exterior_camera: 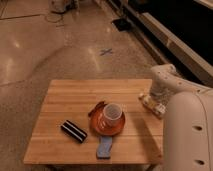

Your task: Stand the bottle upright

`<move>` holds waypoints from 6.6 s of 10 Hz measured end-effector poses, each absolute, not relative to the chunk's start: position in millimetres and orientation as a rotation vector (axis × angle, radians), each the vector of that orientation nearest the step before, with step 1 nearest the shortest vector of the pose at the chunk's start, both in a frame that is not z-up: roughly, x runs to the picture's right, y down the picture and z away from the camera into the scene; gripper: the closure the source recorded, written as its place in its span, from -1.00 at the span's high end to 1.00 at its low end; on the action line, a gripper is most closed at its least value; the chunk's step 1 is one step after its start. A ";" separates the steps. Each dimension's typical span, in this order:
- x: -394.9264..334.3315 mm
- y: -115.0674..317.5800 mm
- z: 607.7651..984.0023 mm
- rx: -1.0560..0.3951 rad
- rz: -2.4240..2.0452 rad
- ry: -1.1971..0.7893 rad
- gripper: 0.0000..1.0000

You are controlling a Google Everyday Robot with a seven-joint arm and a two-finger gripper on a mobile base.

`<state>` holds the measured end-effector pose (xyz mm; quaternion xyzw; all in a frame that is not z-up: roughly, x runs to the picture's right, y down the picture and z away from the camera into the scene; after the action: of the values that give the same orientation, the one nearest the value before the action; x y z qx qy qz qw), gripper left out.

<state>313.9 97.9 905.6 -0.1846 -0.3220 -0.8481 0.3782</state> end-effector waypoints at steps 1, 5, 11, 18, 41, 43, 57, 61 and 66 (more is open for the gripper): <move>315.3 98.7 905.4 -0.479 -2.163 -0.823 0.60; 303.6 94.0 905.4 -0.505 -2.190 -0.845 0.60; 291.6 79.0 924.3 -0.661 -2.368 -0.881 0.60; 274.2 60.9 947.2 -0.803 -2.567 -0.819 -0.08; 187.0 -26.1 893.0 0.088 -2.254 -0.646 -1.00; 193.1 -48.8 900.1 0.196 -2.223 -0.546 -1.00; 242.0 -65.6 887.8 0.651 -2.050 0.081 -0.87; 242.4 -55.5 882.2 0.650 -2.036 0.173 -0.11; 227.1 -38.4 863.7 0.672 -2.022 0.163 0.60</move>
<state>227.1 -38.4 863.7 0.2755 0.0667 -0.8294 0.4815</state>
